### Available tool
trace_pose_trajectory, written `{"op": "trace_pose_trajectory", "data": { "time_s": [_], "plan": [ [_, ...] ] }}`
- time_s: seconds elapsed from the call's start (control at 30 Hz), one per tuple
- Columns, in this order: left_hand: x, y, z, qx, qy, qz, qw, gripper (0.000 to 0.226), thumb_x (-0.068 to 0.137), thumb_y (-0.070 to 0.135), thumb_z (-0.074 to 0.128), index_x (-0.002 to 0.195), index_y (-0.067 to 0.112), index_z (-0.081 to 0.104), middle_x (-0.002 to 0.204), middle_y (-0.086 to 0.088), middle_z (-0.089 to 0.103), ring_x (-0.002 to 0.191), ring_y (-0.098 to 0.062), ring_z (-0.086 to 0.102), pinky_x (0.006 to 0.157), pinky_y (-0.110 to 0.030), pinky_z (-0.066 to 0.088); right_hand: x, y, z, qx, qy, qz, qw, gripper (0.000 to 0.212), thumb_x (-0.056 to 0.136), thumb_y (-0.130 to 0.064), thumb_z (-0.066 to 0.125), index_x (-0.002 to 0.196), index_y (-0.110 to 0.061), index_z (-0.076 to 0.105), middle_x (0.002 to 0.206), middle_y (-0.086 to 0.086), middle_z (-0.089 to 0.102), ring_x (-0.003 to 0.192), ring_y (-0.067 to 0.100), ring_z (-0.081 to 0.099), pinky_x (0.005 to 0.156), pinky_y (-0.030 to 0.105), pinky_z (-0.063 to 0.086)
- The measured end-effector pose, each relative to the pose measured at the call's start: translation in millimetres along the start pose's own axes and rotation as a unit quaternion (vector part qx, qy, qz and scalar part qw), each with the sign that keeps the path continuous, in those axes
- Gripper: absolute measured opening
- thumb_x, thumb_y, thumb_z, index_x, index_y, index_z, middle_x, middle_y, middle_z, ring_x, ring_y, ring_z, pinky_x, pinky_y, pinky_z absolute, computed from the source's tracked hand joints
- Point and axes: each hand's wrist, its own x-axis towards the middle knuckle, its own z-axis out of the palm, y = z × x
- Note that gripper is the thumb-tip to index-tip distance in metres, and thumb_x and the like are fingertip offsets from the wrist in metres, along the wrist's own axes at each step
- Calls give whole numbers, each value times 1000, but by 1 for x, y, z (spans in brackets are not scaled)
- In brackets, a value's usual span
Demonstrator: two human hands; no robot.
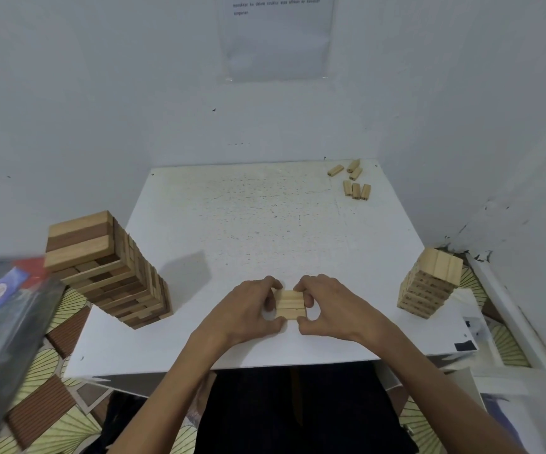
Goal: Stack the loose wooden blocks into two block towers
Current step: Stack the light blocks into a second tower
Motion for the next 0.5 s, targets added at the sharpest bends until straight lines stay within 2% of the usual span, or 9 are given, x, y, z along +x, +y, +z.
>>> {"op": "trace_pose_trajectory", "data": {
  "time_s": [0.07, 0.13, 0.27, 0.37, 0.5],
  "plan": [
    [-2, -3, -2, 27, 28, -5, 999, 54, 78, 50, 76, 124, 31, 55, 90, 17, 59, 84, -5, 53, 69, -19, 40, -1, 2, 2, 4, 8, -3, 1000, 39, 82, -41, 69, 117, -29, 54, 95, -17, 51, 95, 6, 46, 83, 26, 46],
    [-4, -5, -3, 26, 44, -5, 999, 52, 76, 53, 78, 120, 34, 59, 90, 19, 60, 87, -3, 52, 71, -18, 39, -1, 4, 3, 14, 11, 1, 1000, 39, 83, -41, 70, 117, -30, 54, 95, -17, 52, 95, 6, 47, 83, 25, 45],
    [-3, -6, -4, -36, 35, -3, 999, 47, 75, 42, 85, 116, 29, 66, 91, 19, 65, 87, 3, 52, 72, -14, 37, 0, 7, 2, 42, -10, 14, 999, 39, 86, -41, 70, 120, -32, 55, 99, -18, 54, 96, 3, 48, 82, 23, 45],
    [-1, -3, -4, -75, 15, -6, 997, 42, 75, 28, 87, 113, 22, 69, 88, 14, 67, 78, 4, 56, 69, -11, 39, 1, 6, 0, 37, -27, 10, 999, 41, 89, -38, 71, 125, -27, 55, 100, -18, 55, 94, -1, 47, 80, 19, 42],
    [0, -3, -2, -92, 10, -13, 996, 44, 74, 23, 87, 113, 19, 68, 88, 12, 68, 73, 4, 55, 67, -11, 40, 2, 4, -3, 26, -30, 14, 999, 43, 89, -37, 72, 125, -25, 55, 100, -18, 55, 94, 4, 49, 80, 20, 44]
  ]
}}
